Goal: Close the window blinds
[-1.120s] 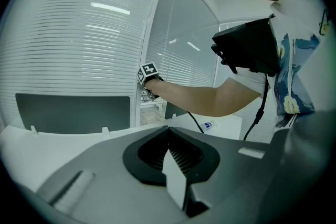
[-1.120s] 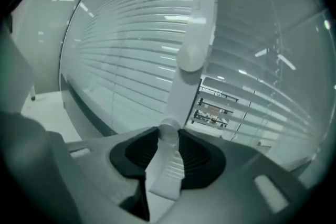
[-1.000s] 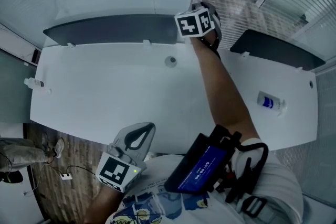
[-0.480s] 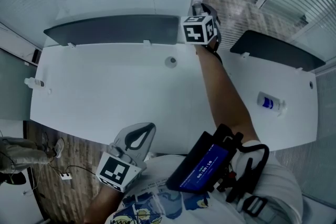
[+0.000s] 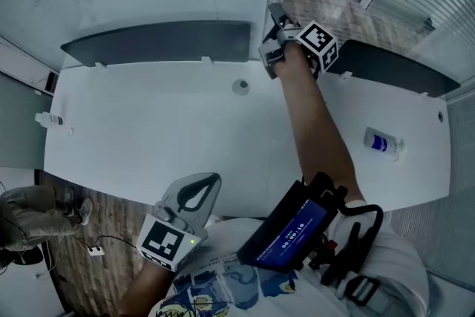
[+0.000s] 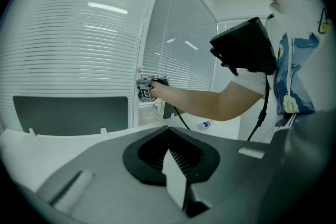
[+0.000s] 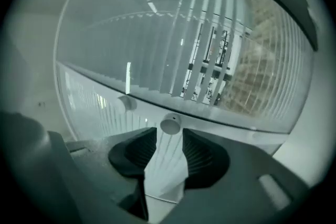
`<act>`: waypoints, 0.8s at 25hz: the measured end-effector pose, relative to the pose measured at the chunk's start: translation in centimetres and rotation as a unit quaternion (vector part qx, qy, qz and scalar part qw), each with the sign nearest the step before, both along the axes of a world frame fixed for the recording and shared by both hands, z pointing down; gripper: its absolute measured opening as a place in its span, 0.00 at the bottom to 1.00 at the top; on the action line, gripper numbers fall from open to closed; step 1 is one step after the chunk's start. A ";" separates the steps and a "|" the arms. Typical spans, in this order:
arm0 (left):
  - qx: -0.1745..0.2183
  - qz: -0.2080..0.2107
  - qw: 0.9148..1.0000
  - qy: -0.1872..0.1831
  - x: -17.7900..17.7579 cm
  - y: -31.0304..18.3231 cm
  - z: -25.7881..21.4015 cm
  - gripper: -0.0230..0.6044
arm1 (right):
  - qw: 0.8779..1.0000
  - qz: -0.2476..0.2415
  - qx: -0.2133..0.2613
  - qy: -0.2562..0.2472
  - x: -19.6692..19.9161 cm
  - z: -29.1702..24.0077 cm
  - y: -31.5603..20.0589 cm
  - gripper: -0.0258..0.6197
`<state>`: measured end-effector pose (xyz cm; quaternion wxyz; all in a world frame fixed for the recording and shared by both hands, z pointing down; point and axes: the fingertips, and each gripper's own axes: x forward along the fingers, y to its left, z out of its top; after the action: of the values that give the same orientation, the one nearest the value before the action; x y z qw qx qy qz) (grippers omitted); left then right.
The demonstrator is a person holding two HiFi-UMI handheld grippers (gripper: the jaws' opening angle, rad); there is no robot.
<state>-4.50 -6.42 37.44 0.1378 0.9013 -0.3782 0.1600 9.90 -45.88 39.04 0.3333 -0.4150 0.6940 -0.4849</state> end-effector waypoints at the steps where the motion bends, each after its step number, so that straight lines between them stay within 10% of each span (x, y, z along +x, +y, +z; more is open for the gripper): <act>1: 0.002 0.000 1.000 -0.001 -0.1 0.0 0.1 0.04 | 0.999 -0.002 0.000 -0.040 0.1 0.0 -0.1 0.26; 12: 0.003 -0.004 1.000 -0.006 -0.3 0.1 0.1 0.04 | 0.976 -0.008 -0.003 -0.217 1.0 1.0 -1.8 0.26; 20: 0.004 -0.002 1.000 -0.007 -0.1 -0.3 0.5 0.04 | 0.997 -0.002 -0.011 -0.080 1.0 0.2 -1.7 0.24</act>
<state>-4.60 -6.68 37.92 0.1319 0.9000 -0.3813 0.1647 10.89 -47.57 39.21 0.3827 -0.3770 0.6605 -0.5246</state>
